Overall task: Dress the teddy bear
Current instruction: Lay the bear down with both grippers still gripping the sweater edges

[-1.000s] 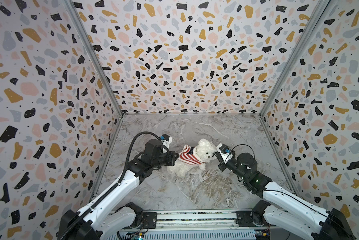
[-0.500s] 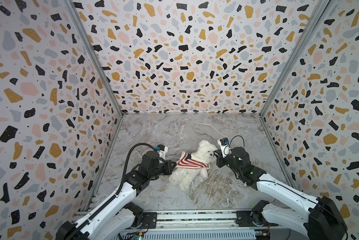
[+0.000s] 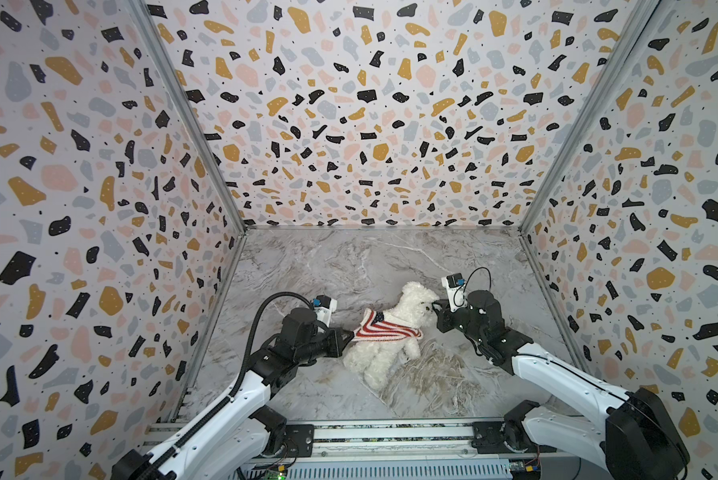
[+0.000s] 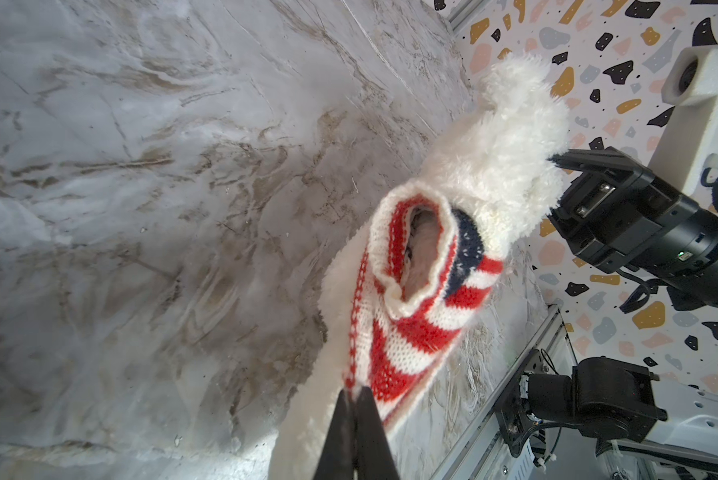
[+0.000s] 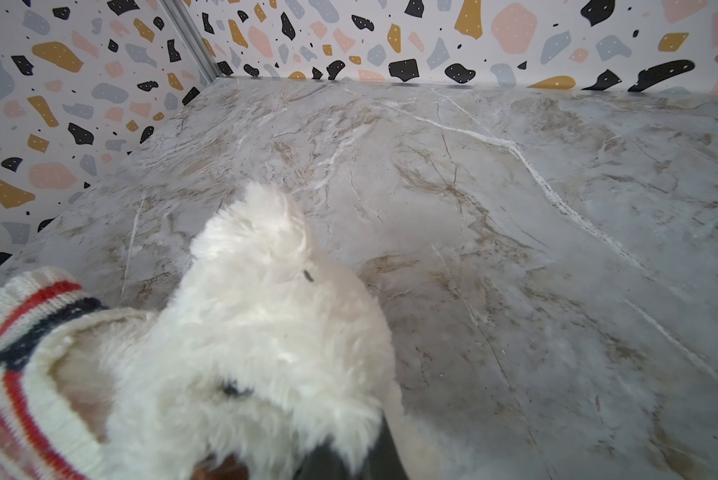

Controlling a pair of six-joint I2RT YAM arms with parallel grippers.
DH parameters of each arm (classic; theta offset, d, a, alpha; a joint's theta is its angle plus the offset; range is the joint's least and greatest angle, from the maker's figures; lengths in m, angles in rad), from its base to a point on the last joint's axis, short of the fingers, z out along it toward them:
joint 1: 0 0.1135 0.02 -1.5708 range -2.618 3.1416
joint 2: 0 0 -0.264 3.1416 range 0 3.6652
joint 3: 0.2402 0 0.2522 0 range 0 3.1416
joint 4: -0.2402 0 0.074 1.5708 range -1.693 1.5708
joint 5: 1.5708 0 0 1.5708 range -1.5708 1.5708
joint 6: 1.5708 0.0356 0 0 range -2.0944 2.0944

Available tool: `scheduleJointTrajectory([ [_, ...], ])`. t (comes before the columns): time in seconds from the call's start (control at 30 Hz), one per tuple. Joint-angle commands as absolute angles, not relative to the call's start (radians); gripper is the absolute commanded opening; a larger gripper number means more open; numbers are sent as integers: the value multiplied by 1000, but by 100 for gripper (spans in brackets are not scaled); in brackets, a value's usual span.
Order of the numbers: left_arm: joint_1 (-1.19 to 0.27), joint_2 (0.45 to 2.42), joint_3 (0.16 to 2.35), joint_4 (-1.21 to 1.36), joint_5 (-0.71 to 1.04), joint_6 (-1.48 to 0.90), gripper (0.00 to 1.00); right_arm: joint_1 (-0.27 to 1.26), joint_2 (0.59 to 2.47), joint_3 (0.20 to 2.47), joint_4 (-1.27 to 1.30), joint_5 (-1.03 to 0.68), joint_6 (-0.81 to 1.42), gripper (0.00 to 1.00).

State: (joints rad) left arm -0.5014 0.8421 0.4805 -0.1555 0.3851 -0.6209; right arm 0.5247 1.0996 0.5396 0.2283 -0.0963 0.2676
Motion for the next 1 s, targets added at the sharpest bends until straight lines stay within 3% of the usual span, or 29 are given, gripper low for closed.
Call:
scheduleJointTrajectory([
  [0.0, -499, 848, 468, -189, 422, -574, 0, 491, 1091, 542, 269, -9, 290, 0],
  [0.5, -499, 885, 484, -165, 414, -557, 0, 422, 1072, 514, 285, -58, 299, 0],
  [0.97, -574, 1180, 628, 63, 438, -575, 0, 465, 1102, 526, 323, -122, 340, 0],
])
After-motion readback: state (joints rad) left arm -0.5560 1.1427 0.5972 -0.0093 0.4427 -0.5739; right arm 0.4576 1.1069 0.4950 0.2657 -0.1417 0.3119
